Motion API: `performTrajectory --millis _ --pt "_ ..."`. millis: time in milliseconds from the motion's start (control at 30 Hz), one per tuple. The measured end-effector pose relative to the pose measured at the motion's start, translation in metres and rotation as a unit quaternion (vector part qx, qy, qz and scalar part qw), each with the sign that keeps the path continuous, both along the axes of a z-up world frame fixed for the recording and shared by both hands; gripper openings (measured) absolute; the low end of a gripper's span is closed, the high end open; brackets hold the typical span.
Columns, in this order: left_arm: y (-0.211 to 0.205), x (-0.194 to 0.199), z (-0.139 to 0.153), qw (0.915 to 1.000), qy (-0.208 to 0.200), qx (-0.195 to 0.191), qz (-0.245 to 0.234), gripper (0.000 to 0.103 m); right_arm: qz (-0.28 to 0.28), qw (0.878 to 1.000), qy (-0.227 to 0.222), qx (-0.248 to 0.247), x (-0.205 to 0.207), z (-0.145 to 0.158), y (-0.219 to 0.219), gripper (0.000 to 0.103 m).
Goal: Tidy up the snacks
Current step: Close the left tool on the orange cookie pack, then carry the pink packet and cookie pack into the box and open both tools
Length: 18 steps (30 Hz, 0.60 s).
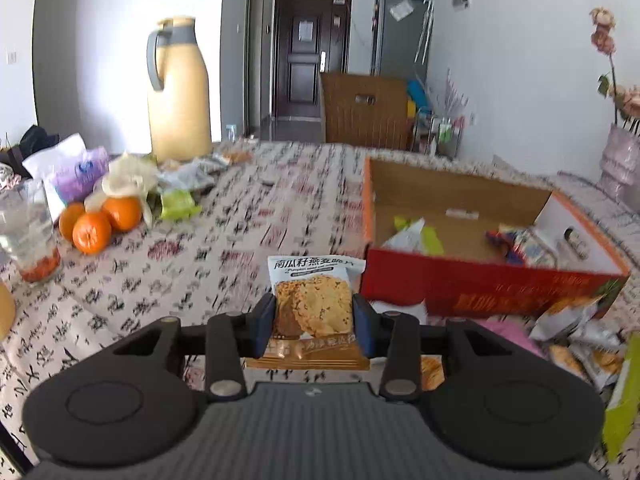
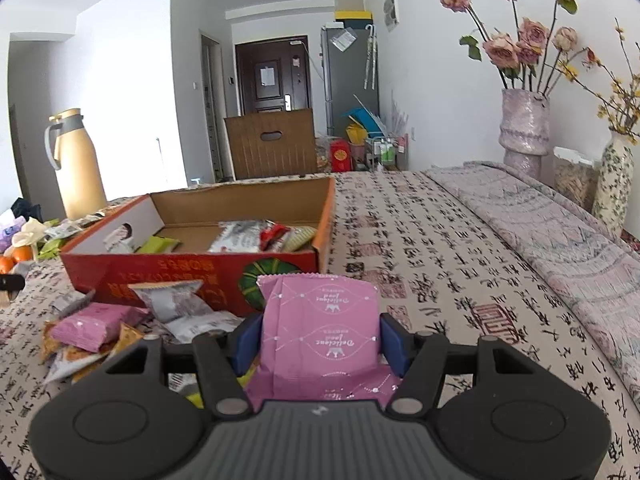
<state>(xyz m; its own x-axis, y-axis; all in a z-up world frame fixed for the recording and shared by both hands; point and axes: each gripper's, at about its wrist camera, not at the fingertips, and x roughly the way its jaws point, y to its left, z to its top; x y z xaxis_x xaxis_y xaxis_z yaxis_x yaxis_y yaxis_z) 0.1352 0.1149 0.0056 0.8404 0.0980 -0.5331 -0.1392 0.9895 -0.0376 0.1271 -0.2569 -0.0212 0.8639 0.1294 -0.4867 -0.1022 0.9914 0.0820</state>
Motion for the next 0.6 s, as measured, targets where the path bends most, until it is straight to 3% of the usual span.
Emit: performTrajectory --millis 600 --pt "-0.042 0.013 0.05 0.9955 -0.082 -0.028 -0.037 0.041 0.033 0.998 -0.05 0.007 0.029 0.035 0.027 0.061"
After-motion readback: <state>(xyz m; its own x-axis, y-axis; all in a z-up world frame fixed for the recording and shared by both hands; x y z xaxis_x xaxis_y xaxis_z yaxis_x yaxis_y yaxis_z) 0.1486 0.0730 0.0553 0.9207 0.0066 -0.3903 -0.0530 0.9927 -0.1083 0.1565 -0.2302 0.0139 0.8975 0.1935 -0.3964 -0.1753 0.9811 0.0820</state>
